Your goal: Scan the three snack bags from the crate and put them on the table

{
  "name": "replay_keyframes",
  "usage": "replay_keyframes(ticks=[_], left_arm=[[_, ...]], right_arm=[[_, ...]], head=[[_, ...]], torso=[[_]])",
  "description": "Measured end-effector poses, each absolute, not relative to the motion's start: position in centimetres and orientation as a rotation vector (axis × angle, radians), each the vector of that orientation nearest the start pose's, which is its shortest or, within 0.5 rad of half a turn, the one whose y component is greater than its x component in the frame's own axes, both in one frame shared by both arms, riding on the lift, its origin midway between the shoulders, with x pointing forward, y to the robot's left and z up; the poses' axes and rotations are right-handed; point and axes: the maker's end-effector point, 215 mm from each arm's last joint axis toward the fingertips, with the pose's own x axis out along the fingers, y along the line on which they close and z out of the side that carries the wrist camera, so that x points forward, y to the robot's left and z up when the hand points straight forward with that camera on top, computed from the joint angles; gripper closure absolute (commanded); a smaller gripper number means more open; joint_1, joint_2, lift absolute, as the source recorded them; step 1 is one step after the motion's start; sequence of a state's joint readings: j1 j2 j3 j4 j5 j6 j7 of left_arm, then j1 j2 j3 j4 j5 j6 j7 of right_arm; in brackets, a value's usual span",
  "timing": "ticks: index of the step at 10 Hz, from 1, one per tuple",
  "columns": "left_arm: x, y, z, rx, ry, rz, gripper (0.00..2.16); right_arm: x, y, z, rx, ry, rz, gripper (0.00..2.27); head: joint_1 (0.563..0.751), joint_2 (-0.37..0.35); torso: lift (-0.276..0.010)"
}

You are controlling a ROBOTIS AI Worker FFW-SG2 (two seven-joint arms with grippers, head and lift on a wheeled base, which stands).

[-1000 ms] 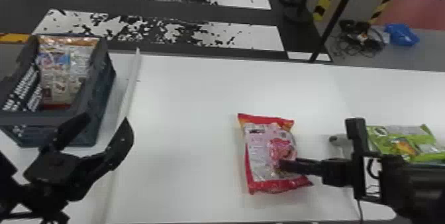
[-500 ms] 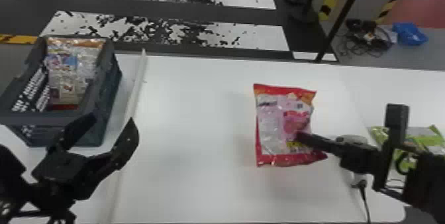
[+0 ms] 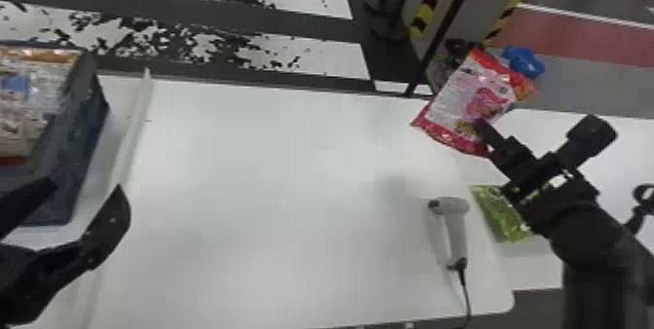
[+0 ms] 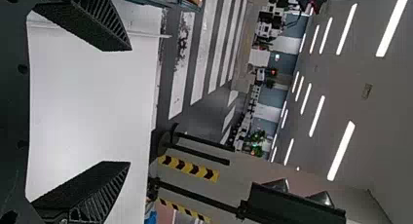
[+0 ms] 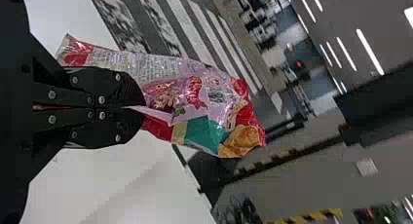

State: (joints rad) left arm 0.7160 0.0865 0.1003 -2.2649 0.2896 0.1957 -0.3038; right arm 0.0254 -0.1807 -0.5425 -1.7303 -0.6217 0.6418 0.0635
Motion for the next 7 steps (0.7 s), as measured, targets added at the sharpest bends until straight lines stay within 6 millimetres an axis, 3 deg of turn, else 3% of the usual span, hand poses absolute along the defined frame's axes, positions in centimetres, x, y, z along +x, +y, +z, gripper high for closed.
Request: replay_keyframes(ticks=[1, 3, 7], left_arm=[[37.4, 20.6, -34.9, -0.184, 0.188, -0.289, 0.03], [37.3, 20.8, -35.1, -0.181, 0.193, -0.285, 0.03], [37.6, 20.1, -34.8, -0.183, 0.186, -0.3, 0.03]], right_arm=[[53.5, -52.6, -37.9, 0.505, 0.244, -0.401, 2.24], [52.9, -58.0, -39.4, 0.465, 0.215, -0.638, 2.24], [49.6, -61.9, -46.7, 0.296, 0.403, -0.881, 2.24]], head=[[0.695, -0.35], [0.695, -0.35], [0.695, -0.35]], torso=[[-0.094], [-0.094], [-0.094]])
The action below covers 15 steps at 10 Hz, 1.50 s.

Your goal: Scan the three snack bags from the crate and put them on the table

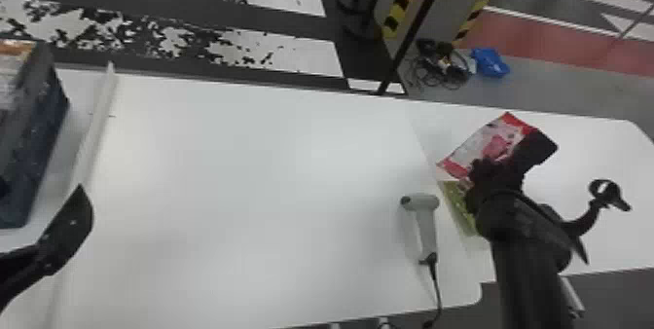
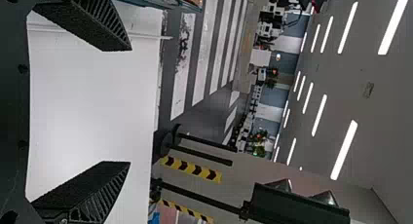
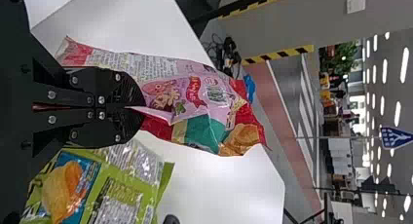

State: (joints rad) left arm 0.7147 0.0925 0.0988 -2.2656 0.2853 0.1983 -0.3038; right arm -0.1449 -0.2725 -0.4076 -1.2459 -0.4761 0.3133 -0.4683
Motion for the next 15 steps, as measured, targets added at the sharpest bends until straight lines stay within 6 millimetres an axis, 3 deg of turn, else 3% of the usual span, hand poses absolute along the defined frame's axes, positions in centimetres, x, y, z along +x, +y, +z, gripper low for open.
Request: replay_keyframes(ticks=[1, 2, 3, 4, 6, 8, 9, 12, 14, 15], left_arm=[[37.6, 20.1, -34.8, -0.181, 0.186, -0.302, 0.03], [37.7, 20.1, -34.7, -0.181, 0.184, -0.303, 0.03], [37.7, 20.1, -34.6, -0.182, 0.183, -0.304, 0.03], [37.7, 20.0, -34.6, -0.183, 0.183, -0.305, 0.03], [37.7, 20.0, -34.6, -0.185, 0.182, -0.304, 0.03], [37.6, 19.7, -34.6, -0.187, 0.181, -0.306, 0.03], [37.6, 19.5, -34.5, -0.186, 0.18, -0.309, 0.03], [37.5, 18.9, -34.4, -0.188, 0.179, -0.316, 0.03], [37.5, 18.6, -34.4, -0.191, 0.18, -0.319, 0.03], [37.4, 18.4, -34.5, -0.192, 0.182, -0.32, 0.03]], right_arm=[[48.8, -62.4, -48.2, 0.284, 0.443, -0.916, 2.16], [48.5, -62.3, -48.9, 0.273, 0.461, -0.925, 1.76], [48.7, -61.9, -49.2, 0.264, 0.469, -0.917, 0.51], [48.9, -61.6, -49.3, 0.26, 0.476, -0.908, 0.0], [48.5, -61.6, -49.1, 0.254, 0.488, -0.935, 0.06], [48.0, -61.1, -46.1, 0.22, 0.436, -0.95, 0.07], [47.9, -59.8, -44.3, 0.207, 0.407, -0.909, 0.07], [47.9, -51.4, -39.2, 0.13, 0.361, -0.684, 0.08], [47.2, -43.4, -35.5, 0.023, 0.288, -0.543, 0.08], [46.5, -38.0, -34.4, 0.027, 0.276, -0.417, 0.08]], head=[[0.695, -0.35], [0.695, -0.35], [0.695, -0.35], [0.695, -0.35], [0.695, -0.35], [0.695, -0.35], [0.695, -0.35], [0.695, -0.35], [0.695, -0.33], [0.695, -0.265]], torso=[[-0.094], [-0.094], [-0.094], [-0.094], [-0.094], [-0.094], [-0.094], [-0.094], [-0.094], [-0.094]])
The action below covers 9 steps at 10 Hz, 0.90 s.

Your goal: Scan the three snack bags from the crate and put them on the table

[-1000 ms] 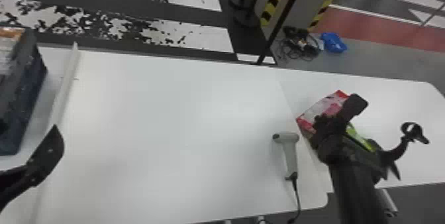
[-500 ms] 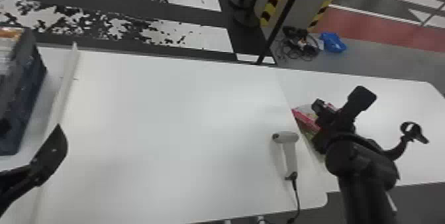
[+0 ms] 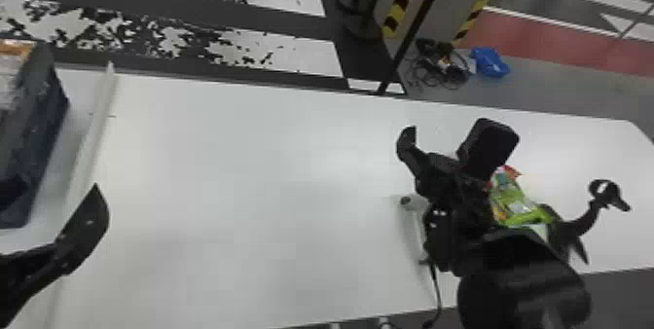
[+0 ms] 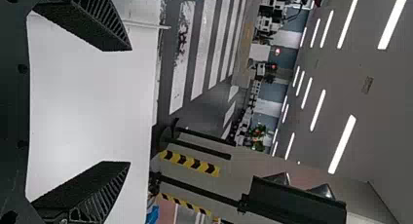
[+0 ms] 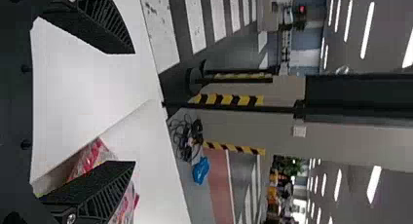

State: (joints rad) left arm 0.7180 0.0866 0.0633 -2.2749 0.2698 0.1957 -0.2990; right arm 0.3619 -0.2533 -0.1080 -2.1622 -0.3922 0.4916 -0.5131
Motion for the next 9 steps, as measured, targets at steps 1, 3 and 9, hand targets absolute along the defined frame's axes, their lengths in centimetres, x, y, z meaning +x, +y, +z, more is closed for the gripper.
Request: replay_keyframes(ticks=[1, 3, 9], left_arm=[[37.4, 18.2, -34.6, -0.192, 0.183, -0.321, 0.03], [37.3, 18.1, -34.5, -0.193, 0.182, -0.321, 0.03], [38.0, 20.8, -32.4, -0.166, 0.135, -0.25, 0.03]], right_arm=[[45.5, -33.3, -34.3, 0.041, 0.296, -0.309, 0.08], [42.7, -24.5, -34.6, 0.025, 0.328, -0.141, 0.09], [37.3, -15.1, -35.8, -0.031, 0.26, 0.016, 0.09]], head=[[0.695, -0.228], [0.695, -0.106], [0.695, 0.079]], torso=[[-0.094], [-0.094], [-0.094]])
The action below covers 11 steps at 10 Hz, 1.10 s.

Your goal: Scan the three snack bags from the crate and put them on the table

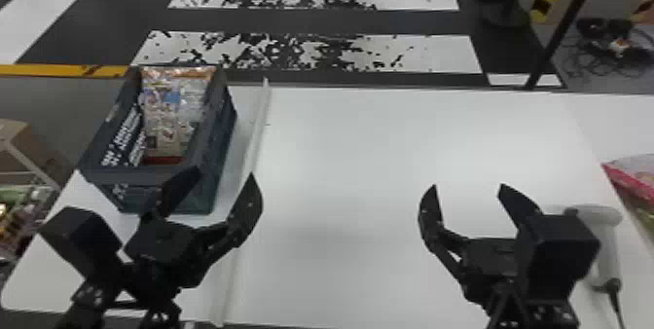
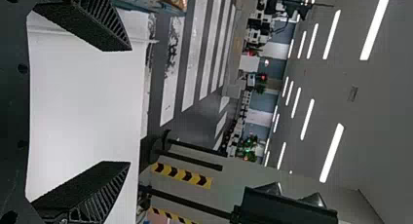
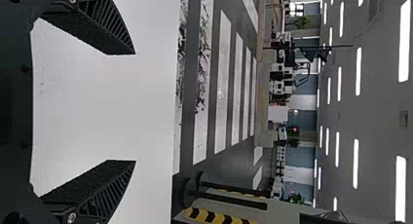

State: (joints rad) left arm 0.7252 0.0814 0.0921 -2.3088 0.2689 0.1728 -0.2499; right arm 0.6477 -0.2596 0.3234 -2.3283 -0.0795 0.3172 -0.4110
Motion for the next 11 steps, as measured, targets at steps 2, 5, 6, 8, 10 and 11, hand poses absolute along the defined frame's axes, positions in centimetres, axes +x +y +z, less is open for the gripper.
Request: replay_keyframes(ticks=[2, 5, 6, 8, 10, 11], left_arm=[[39.5, 24.7, -32.0, -0.18, 0.225, -0.205, 0.03], [43.3, 30.4, -32.2, -0.212, 0.378, -0.128, 0.03], [45.5, 32.1, -31.8, -0.233, 0.39, -0.102, 0.03], [49.3, 34.8, -32.4, -0.261, 0.421, -0.054, 0.03], [52.2, 37.0, -33.7, -0.263, 0.452, -0.019, 0.03], [53.6, 38.0, -34.6, -0.258, 0.474, 0.001, 0.03]], right_arm=[[36.7, -14.8, -36.9, -0.028, 0.264, 0.021, 0.09], [35.8, -12.8, -37.4, -0.061, 0.248, 0.041, 0.09], [35.5, -12.4, -37.5, -0.075, 0.247, 0.044, 0.09], [35.2, -12.1, -37.8, -0.1, 0.245, 0.044, 0.09], [35.1, -12.1, -37.9, -0.122, 0.243, 0.047, 0.09], [35.1, -12.2, -38.1, -0.135, 0.245, 0.049, 0.09]], head=[[0.695, 0.141], [0.695, 0.237], [0.695, 0.262], [0.695, 0.291], [0.695, 0.309], [0.695, 0.316]], torso=[[-0.094], [-0.094], [-0.094], [-0.094], [-0.094], [-0.094]])
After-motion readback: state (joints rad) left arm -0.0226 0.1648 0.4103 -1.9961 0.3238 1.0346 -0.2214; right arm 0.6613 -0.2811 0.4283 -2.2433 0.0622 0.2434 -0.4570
